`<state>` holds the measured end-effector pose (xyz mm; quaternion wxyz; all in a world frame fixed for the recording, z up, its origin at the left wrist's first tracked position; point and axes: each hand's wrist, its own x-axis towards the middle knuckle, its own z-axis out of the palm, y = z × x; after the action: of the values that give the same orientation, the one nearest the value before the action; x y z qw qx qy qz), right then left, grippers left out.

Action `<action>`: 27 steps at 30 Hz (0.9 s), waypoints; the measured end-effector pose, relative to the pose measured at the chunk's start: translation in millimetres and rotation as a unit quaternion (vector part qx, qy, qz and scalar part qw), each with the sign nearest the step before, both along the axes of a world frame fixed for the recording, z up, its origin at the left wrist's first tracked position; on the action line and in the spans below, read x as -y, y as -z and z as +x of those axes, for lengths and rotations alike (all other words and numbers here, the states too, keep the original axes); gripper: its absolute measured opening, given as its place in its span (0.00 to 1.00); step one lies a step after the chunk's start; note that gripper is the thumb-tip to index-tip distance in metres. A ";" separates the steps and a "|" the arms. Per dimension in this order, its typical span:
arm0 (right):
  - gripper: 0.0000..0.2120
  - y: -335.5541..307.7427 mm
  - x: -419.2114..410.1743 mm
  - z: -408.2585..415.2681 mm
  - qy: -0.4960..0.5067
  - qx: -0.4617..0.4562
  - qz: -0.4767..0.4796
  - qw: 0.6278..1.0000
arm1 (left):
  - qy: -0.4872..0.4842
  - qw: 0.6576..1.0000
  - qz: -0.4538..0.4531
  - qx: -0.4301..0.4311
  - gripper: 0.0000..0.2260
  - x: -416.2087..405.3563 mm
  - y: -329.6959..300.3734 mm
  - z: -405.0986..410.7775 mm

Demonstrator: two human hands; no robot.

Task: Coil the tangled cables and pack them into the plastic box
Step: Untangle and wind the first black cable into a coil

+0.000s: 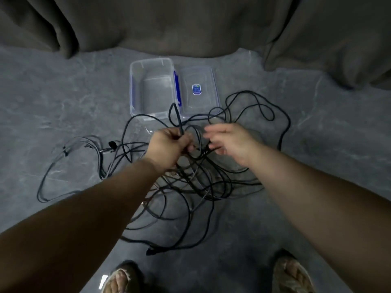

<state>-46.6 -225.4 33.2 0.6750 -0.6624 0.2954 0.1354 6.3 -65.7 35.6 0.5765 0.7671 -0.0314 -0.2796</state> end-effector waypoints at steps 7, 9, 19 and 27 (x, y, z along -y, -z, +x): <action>0.31 -72.1 -4.0 6.5 -0.106 0.148 -0.255 0.950 | 0.104 0.994 0.019 0.037 0.10 -2.6 -96.3 7.1; 0.32 -108.6 -7.7 7.6 -0.129 0.198 -0.316 0.919 | 0.145 0.984 0.064 0.077 0.11 -8.0 -123.6 -1.6; 0.03 -222.3 -3.6 -36.0 0.090 0.268 -0.381 0.880 | 0.001 0.993 -0.075 0.088 0.13 -45.5 -223.4 -40.1; 0.05 -241.2 -9.2 -70.5 0.085 0.294 -0.359 0.882 | -0.041 0.972 -0.226 -0.049 0.12 -41.6 -252.8 -73.7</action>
<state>-117.1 -216.2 274.3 0.4558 -0.8412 0.1665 -0.2386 -67.3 -24.1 288.4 0.7467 0.6030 -0.0346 -0.2786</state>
